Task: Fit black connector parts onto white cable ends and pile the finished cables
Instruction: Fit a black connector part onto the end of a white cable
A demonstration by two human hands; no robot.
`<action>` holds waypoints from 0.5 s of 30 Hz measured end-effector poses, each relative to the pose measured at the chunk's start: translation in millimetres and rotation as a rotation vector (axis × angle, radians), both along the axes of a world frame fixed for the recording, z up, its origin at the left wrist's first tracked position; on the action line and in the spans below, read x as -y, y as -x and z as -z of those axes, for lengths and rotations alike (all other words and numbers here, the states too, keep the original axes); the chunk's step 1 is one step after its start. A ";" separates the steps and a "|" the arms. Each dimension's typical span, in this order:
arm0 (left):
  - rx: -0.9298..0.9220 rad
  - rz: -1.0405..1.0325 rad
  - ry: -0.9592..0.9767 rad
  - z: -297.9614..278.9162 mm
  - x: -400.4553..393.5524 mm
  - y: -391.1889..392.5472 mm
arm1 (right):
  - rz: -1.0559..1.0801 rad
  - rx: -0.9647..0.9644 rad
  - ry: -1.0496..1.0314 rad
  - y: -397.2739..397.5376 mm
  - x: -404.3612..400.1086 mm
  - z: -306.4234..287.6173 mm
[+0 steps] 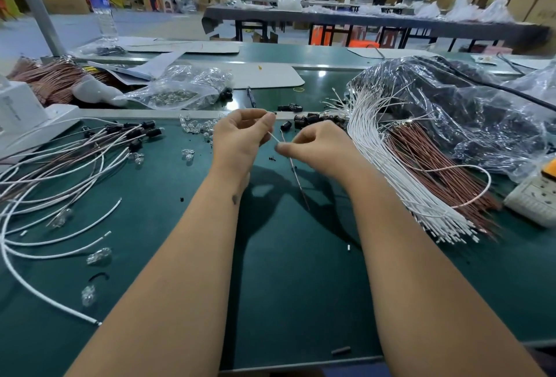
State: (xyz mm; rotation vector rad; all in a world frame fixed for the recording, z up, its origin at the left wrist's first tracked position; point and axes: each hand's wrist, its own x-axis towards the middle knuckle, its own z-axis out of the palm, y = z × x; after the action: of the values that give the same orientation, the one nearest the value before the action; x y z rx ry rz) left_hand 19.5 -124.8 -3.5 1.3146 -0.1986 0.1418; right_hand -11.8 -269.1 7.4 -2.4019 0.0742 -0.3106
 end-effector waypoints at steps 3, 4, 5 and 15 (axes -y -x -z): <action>-0.040 -0.083 0.131 -2.2 -5.9 -1.0 | -0.011 -0.085 0.198 4.8 4.7 -4.2; -0.051 -0.115 0.170 -2.9 -8.4 -1.2 | 0.004 -0.061 0.212 6.4 6.3 -4.8; -0.061 -0.149 0.199 -3.3 -10.4 -1.5 | 0.030 -0.016 0.207 7.6 8.0 -4.8; -0.110 -0.261 0.203 -0.7 -12.3 -10.4 | 0.097 0.116 -1.153 3.5 4.2 -3.6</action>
State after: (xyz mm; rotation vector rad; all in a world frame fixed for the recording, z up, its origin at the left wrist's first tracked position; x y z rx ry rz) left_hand 29.9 -112.5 -2.7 1.1383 0.0806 0.3025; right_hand -15.3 -273.3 11.1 -1.2380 0.2415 -0.3257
